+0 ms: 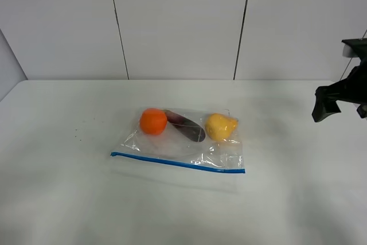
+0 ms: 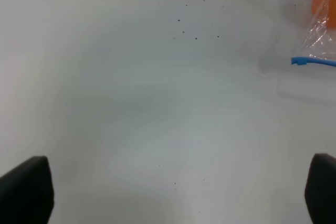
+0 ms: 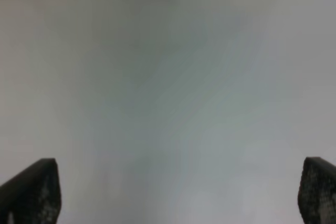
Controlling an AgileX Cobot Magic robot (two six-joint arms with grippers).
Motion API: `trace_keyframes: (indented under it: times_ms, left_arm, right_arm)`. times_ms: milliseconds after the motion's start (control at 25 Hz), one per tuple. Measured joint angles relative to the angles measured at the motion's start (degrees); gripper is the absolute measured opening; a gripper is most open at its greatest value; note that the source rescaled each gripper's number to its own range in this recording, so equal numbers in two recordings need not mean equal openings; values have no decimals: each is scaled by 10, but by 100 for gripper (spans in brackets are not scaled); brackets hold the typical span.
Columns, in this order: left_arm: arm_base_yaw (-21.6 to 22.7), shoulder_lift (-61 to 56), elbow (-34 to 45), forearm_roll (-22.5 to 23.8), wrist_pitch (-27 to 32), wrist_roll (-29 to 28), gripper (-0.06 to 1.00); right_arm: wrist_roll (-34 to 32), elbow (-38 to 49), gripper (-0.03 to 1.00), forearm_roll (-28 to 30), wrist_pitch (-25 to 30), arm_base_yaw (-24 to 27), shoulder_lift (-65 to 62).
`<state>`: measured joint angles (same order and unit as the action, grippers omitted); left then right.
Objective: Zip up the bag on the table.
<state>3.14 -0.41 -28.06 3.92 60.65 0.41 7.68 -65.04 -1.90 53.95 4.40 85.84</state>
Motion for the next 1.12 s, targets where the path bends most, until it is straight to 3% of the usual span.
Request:
trace_keyframes:
  times_ms: [360,760,1120]
  left_arm:
    - [0,0,0,0,0,0,100]
    - [0,0,0,0,0,0,100]
    - [0,0,0,0,0,0,100]
  right_arm:
    - [90,47,100,-66,-13,0,-145]
    - [94,215,100,-65,-42,0,-394]
    - [92,271,100,-72,-19,0,-625]
